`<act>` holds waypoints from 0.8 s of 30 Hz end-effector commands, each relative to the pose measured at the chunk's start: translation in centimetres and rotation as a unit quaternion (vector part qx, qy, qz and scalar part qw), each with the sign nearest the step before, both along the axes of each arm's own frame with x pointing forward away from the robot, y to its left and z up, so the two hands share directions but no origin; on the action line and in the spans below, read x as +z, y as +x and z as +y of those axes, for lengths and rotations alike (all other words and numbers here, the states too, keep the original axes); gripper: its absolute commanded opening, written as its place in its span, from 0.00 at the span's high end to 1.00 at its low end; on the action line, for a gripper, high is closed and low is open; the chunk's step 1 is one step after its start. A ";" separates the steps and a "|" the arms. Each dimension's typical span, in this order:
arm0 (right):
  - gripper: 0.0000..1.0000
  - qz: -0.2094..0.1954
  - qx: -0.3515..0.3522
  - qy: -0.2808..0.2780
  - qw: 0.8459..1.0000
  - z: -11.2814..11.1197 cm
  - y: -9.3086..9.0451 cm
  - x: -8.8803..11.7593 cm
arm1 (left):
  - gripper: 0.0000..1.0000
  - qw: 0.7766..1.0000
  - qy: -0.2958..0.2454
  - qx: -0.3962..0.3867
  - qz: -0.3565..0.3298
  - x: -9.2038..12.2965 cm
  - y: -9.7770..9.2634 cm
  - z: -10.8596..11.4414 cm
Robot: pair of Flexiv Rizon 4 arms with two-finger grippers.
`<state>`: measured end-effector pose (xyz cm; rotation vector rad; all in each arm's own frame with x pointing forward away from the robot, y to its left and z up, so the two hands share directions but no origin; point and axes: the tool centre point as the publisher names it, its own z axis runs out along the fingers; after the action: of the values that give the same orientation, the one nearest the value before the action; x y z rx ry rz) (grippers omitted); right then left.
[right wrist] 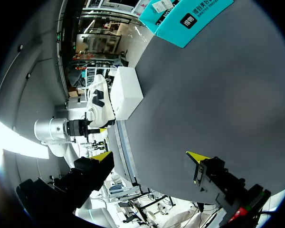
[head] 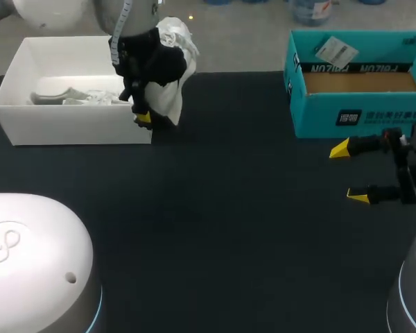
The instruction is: Take the shoe out of the shoebox, open the shoe tongue, remove and reinsert the insole, then place the shoe into the shoebox
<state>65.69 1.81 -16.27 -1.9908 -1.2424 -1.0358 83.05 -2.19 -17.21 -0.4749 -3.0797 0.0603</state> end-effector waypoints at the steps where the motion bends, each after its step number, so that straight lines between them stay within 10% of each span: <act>1: 0.00 -0.003 -0.006 -0.002 1.000 -0.1 -1.1 0.2 | 1.00 1.000 -0.010 0.000 0.011 -0.1 2.9 4.1; 24: 0.00 -0.003 -0.006 -0.002 1.000 -0.1 -1.1 0.2 | 1.00 1.000 0.012 0.004 0.012 -1.5 15.3 18.9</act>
<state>65.69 1.81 -16.27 -1.9908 -1.2425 -1.0358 96.64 15.47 -18.53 -0.4577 -3.0752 0.0043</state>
